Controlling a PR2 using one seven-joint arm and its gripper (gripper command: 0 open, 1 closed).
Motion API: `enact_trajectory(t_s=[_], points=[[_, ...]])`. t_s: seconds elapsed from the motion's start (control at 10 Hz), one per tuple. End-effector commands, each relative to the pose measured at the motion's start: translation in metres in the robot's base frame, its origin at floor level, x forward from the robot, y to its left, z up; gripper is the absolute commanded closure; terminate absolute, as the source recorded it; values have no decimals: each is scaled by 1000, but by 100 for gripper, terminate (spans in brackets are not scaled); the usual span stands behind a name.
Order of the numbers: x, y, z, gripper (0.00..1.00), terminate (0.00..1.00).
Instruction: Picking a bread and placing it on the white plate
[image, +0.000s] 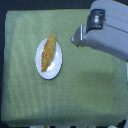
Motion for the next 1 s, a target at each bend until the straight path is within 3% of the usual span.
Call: enact_trajectory(t_s=[0.0, 0.2, 0.5, 0.8, 0.9], points=[[-30, -82, 13, 0, 0], [-26, -93, 6, 0, 0], [4, -106, 7, 0, 0], [7, -117, 4, 0, 0], [9, -123, 6, 0, 100]])
